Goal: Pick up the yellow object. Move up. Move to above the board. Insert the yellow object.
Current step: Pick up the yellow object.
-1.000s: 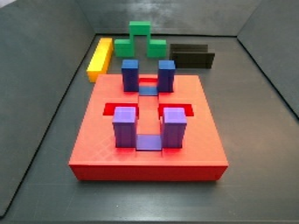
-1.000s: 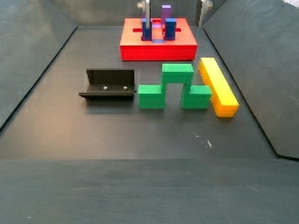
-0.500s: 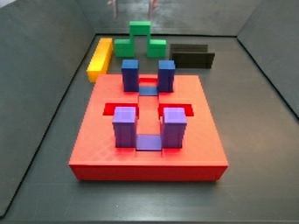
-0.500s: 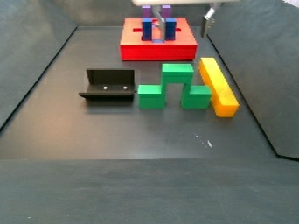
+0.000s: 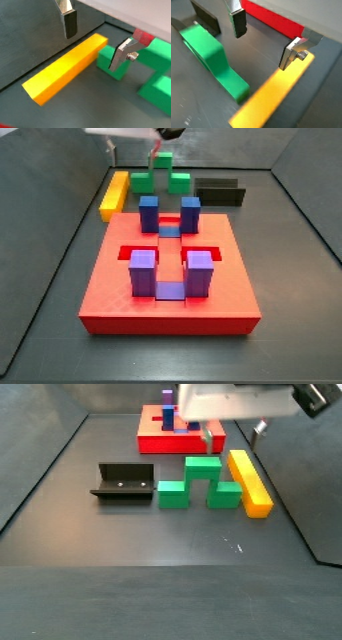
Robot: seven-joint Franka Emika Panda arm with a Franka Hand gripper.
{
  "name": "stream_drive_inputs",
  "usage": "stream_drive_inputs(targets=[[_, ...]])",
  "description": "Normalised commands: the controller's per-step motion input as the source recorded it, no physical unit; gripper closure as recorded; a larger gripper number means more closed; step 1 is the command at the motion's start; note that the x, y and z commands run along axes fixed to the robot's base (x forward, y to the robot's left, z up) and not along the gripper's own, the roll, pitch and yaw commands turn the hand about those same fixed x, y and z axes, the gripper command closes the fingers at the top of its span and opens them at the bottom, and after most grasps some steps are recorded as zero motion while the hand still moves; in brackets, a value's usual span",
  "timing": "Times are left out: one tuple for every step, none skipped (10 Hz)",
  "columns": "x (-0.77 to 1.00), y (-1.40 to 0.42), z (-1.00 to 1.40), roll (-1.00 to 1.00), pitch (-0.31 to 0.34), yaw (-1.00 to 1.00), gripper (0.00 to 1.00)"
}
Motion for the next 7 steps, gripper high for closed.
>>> stream_drive_inputs(targets=[[-0.41,-0.09,-0.67,-0.07,0.074,-0.04,0.00],[-0.39,0.00,-0.53,-0.08,0.056,-0.09,0.00],[-0.26,0.20,-0.32,-0.08,0.060,-0.15,0.00],[-0.23,0.21,-0.31,-0.10,0.063,-0.13,0.00],[-0.31,0.04,-0.41,-0.10,0.017,-0.12,0.00],[-0.30,0.00,-0.39,-0.05,0.016,-0.12,0.00],[-0.26,0.00,-0.38,-0.05,0.004,-0.11,0.00]])
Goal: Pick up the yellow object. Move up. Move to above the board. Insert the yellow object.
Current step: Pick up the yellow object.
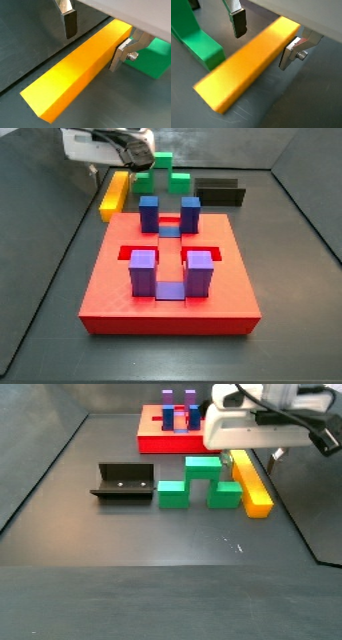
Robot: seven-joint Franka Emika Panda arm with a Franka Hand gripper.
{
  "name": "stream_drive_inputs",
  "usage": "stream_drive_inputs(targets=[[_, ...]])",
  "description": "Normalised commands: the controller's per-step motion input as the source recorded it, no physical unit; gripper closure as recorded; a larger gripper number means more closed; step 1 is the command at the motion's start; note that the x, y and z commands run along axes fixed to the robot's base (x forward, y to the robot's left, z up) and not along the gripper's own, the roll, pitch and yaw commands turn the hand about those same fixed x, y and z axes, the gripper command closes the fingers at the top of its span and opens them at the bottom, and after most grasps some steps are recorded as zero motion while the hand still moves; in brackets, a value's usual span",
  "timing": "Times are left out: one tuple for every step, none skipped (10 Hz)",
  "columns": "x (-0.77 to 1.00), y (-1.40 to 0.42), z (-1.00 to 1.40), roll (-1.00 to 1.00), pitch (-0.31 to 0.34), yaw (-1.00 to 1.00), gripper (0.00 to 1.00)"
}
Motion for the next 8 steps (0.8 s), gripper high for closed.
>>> stream_drive_inputs(targets=[[-0.19,0.00,-0.36,-0.05,0.000,-0.10,0.00],[-0.01,0.19,-0.19,-0.15,0.024,-0.07,0.00],[0.09,0.34,0.00,-0.33,0.066,-0.06,0.00],[0.10,0.25,0.00,-0.34,0.043,-0.06,0.00],[-0.06,0.00,-0.31,-0.08,0.000,-0.06,0.00],[-0.15,-0.01,-0.38,-0.05,0.000,-0.05,0.00],[-0.15,-0.03,-0.30,-0.04,0.000,-0.05,0.00],[-0.10,0.00,-0.13,-0.02,0.000,-0.06,0.00]])
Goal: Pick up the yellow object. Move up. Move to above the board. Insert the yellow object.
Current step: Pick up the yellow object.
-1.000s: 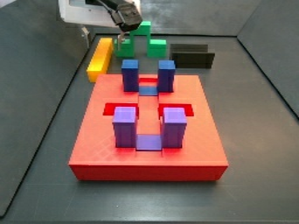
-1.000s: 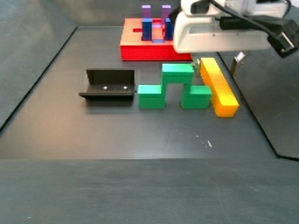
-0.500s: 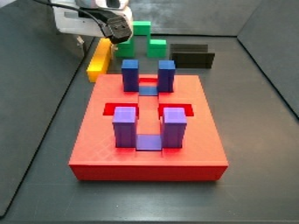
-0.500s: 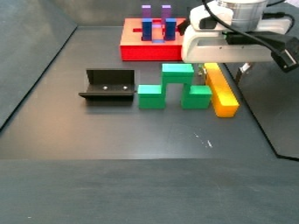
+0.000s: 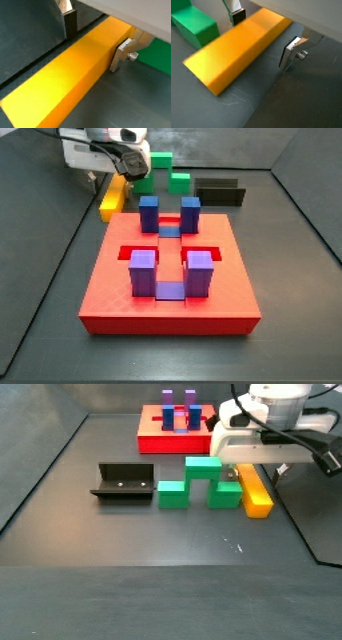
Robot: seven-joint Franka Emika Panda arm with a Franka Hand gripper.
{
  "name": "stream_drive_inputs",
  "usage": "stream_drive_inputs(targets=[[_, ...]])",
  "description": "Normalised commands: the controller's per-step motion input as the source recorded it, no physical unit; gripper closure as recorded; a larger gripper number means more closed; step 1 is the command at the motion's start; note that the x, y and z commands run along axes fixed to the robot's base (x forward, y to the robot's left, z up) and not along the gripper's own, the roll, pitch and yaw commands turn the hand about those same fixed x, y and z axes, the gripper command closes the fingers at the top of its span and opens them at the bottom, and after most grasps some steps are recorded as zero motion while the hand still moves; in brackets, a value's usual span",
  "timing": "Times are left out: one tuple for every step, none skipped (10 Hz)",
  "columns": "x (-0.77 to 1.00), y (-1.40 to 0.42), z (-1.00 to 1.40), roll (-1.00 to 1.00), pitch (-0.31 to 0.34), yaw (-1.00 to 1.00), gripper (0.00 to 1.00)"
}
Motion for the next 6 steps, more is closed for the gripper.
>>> stream_drive_inputs(targets=[[-0.05,-0.01,-0.06,0.00,0.000,-0.05,0.00],[-0.01,0.00,0.00,0.00,-0.006,0.00,0.00],[-0.07,0.00,-0.02,-0.06,-0.010,0.01,0.00],[-0.15,-0.23,-0.05,0.09,-0.029,0.00,0.00],[-0.17,-0.33,-0.06,0.13,-0.019,0.00,0.00],[-0.01,0.00,0.00,0.00,-0.006,0.00,0.00]])
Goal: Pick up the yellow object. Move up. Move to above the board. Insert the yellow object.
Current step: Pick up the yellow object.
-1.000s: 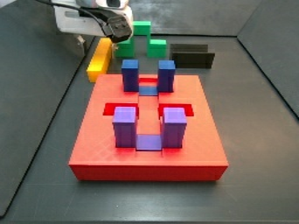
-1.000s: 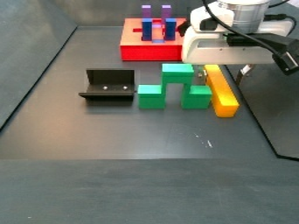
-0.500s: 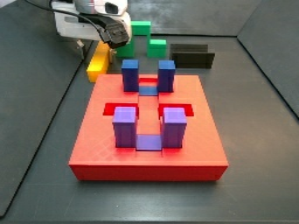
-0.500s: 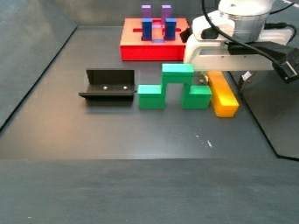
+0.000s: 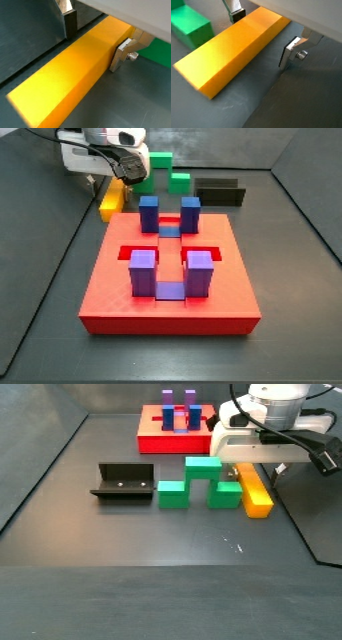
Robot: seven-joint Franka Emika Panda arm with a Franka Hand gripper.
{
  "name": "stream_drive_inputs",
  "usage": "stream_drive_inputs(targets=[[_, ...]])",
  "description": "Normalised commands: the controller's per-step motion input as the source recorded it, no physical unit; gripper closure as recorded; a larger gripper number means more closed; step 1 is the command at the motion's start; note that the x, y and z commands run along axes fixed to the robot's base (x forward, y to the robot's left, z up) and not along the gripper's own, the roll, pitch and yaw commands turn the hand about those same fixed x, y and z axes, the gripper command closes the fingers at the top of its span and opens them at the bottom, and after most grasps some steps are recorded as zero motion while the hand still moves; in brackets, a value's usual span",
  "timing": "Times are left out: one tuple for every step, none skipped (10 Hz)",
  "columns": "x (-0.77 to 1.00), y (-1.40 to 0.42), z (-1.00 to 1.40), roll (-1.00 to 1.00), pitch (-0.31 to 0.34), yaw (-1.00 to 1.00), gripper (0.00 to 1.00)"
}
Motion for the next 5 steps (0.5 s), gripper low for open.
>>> stream_drive_inputs(targets=[[-0.02,0.00,0.00,0.00,0.000,0.00,0.00],[-0.01,0.09,0.00,-0.06,0.000,0.00,0.00],[0.00,0.05,0.00,-0.05,0.000,0.00,0.00],[-0.02,0.00,0.00,0.00,0.000,0.00,0.00],[-0.02,0.00,0.00,0.00,0.000,0.00,0.00]])
